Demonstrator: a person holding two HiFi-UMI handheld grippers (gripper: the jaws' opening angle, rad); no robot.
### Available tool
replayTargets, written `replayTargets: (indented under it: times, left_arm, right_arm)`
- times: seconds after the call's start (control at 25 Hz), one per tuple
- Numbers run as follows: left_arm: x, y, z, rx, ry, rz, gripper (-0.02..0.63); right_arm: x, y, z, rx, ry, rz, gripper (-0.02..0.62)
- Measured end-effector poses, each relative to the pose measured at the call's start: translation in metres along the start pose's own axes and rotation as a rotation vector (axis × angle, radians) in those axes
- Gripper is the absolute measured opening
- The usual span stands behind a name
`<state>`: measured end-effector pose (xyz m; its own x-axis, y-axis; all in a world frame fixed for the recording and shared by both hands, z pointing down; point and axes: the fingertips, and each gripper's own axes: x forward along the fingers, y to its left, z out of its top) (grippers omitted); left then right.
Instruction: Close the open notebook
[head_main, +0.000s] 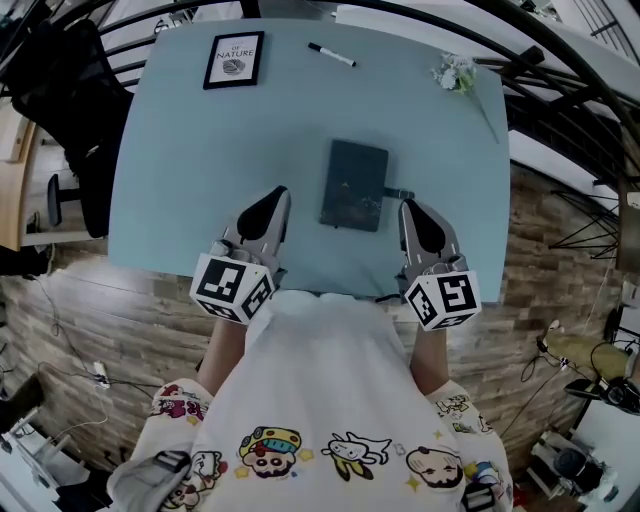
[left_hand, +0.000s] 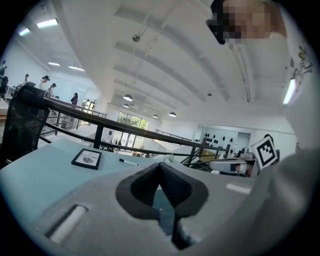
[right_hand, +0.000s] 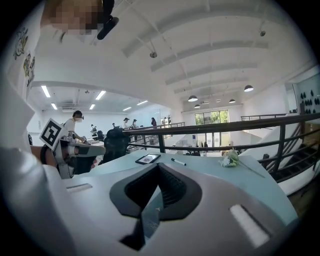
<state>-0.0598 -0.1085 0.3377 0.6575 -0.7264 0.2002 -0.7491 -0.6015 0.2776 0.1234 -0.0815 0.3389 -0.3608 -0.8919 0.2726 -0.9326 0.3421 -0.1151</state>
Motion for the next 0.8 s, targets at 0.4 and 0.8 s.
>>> replayTargets:
  times: [0.4,0.8]
  left_arm:
    - [0.008,-0.003,0.0,0.004,0.011,-0.008,-0.002]
    - [0.008,-0.003,0.0,0.003,0.016,-0.014,-0.002]
  right_arm:
    - [-0.005,-0.013,0.003,0.017,-0.018,-0.025,0.008]
    - [-0.002,-0.011,0.002,0.011,-0.008,-0.017,0.008]
